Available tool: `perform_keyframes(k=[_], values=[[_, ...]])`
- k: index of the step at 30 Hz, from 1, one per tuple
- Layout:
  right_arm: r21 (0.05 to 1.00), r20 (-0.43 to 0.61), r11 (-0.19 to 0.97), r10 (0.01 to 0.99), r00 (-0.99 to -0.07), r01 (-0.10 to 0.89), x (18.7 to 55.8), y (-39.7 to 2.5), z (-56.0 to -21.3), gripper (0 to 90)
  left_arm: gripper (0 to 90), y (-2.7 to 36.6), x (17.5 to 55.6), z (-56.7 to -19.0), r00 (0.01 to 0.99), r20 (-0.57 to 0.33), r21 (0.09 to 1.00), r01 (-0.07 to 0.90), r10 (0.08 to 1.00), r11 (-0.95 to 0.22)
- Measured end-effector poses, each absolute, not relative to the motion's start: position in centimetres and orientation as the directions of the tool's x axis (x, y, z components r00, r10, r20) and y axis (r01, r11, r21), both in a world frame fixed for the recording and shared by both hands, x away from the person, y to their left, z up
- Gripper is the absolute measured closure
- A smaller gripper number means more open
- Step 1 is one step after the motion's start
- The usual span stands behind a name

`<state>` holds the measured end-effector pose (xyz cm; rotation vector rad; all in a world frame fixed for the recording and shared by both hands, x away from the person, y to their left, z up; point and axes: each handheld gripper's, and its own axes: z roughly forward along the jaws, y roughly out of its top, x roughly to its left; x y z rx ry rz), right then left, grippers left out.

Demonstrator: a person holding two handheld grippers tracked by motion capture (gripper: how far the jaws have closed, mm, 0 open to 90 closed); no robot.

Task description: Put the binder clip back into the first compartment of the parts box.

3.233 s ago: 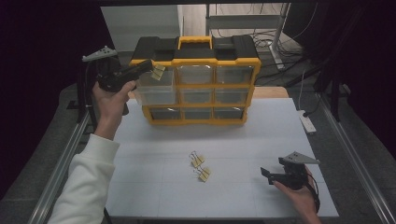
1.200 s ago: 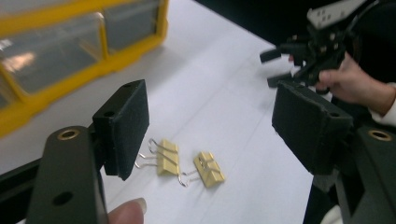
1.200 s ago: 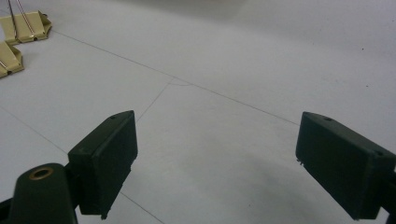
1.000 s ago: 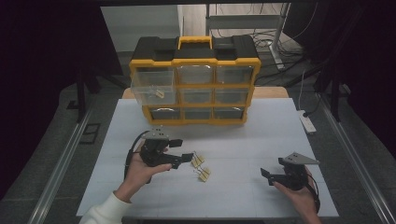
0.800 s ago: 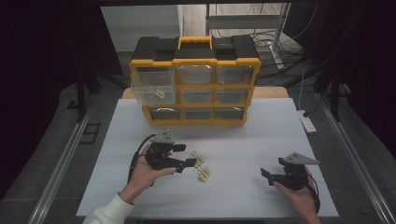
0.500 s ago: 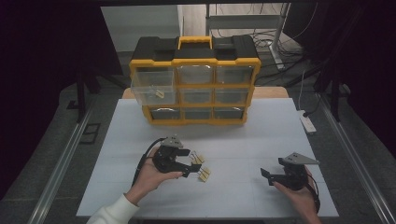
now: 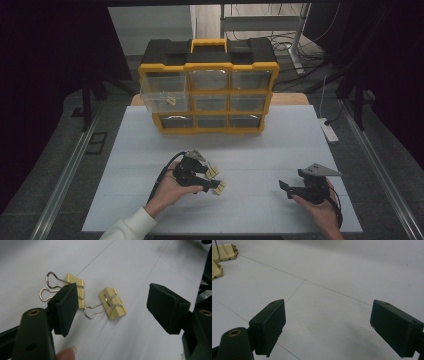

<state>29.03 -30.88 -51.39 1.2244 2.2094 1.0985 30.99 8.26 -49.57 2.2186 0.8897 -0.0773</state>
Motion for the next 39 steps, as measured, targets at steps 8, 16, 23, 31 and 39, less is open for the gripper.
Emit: perform_keyframes(k=[8,16,23,31,39], values=[[0.784,0.036,0.315,0.837,-0.546,0.535,29.0,-30.9,-51.4,13.5,63.8,7.7,31.6,-50.7,0.740,-0.356,0.585,0.653,0.571,-0.481],[0.785,0.036,0.314,0.838,-0.545,0.534,29.0,-30.9,-51.4,13.6,87.7,7.9,31.7,-50.6,0.745,-0.450,0.595,0.662,0.493,-0.457],[0.786,0.034,0.314,0.839,-0.543,0.534,29.0,-30.9,-51.3,13.6,89.1,8.2,31.0,-49.8,0.774,-0.421,0.647,0.621,0.472,-0.442],[0.785,0.035,0.312,0.840,-0.541,0.535,29.0,-30.9,-51.3,13.7,89.1,10.4,30.4,-46.6,0.785,-0.378,0.750,0.571,0.491,-0.335],[0.784,0.038,0.310,0.841,-0.539,0.538,29.0,-31.0,-51.4,13.7,89.1,12.0,29.6,-43.1,0.808,-0.335,0.827,0.499,0.484,-0.260]])
